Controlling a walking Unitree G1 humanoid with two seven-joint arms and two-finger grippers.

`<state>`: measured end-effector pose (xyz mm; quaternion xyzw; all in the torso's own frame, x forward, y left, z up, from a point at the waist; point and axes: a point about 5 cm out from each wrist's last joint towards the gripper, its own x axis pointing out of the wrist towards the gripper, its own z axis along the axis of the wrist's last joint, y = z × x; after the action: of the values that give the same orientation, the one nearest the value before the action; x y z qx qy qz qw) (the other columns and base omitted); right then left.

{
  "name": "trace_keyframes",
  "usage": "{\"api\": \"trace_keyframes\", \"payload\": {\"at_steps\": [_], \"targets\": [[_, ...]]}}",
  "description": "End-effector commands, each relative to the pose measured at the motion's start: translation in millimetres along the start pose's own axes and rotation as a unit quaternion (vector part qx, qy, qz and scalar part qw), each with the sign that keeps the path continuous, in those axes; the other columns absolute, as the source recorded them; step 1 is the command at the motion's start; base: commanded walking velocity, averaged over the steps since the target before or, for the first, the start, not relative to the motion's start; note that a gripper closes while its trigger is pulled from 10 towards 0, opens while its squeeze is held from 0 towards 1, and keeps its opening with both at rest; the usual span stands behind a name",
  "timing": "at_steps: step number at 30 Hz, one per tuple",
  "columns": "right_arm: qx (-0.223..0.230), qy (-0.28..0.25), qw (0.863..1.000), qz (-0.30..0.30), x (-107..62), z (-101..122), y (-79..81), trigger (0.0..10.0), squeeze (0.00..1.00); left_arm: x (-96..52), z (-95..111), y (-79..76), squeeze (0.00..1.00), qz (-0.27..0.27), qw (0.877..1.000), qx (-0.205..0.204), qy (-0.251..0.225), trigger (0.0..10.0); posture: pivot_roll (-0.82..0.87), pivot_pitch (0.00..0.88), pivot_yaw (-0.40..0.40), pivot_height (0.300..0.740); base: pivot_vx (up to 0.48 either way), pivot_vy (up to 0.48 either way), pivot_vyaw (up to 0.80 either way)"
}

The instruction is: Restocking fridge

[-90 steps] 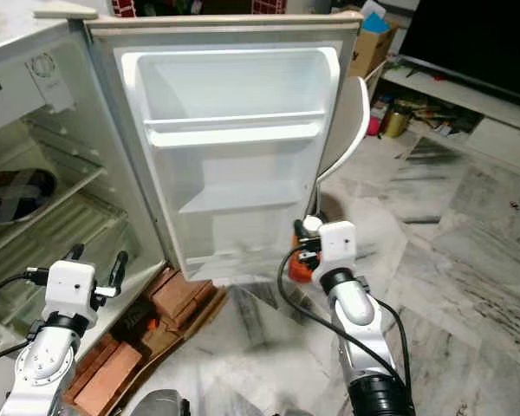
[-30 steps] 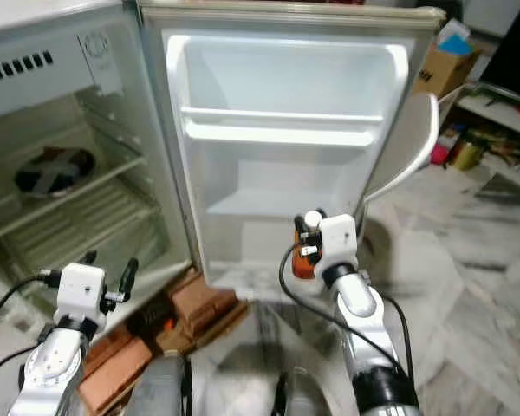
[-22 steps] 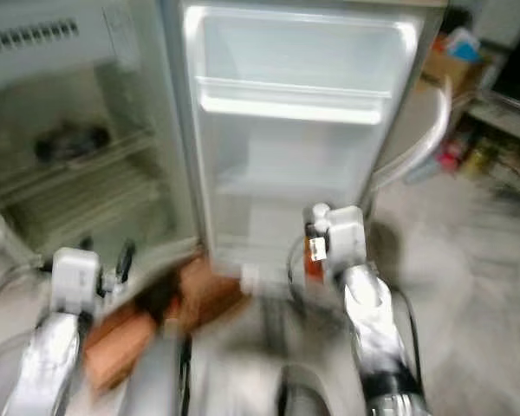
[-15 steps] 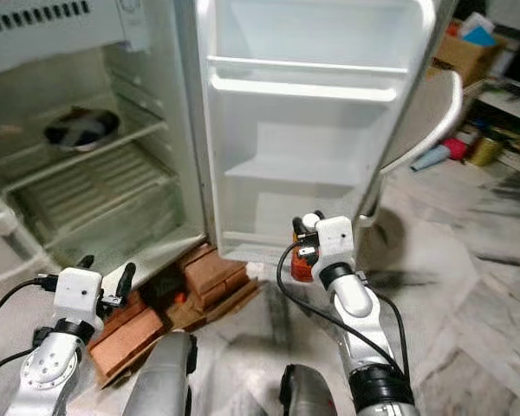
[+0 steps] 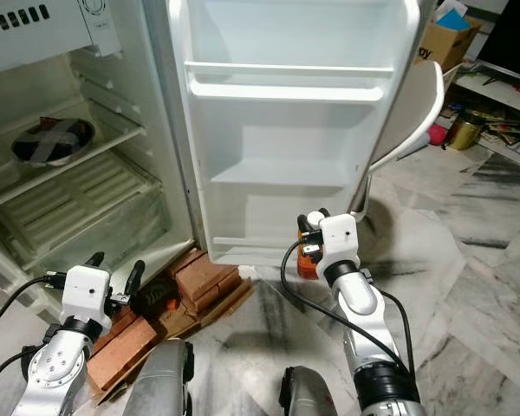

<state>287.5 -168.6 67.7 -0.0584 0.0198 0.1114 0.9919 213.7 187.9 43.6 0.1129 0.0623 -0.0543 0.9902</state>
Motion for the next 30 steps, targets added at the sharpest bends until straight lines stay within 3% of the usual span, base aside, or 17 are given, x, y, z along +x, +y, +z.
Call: {"api": "trace_keyframes", "payload": {"at_steps": [1, 30], "targets": [[-0.007, -0.018, 1.0, -0.004, 3.4, 7.5, -3.3, 10.0, 0.0, 0.0, 3.7, -2.1, 0.0, -0.006, 1.0, 0.0, -0.009, 10.0, 0.14, 0.0, -0.035, 0.655, 0.304, 0.0, 0.0], [-0.001, -0.02, 1.0, 0.009, 5.1, 8.4, 1.1, 10.0, 0.0, 1.2, 1.9, -4.1, 0.0, -0.009, 1.0, -0.003, -0.002, 10.0, 0.14, 0.0, -0.041, 0.655, 0.343, 0.0, 0.0]]}}
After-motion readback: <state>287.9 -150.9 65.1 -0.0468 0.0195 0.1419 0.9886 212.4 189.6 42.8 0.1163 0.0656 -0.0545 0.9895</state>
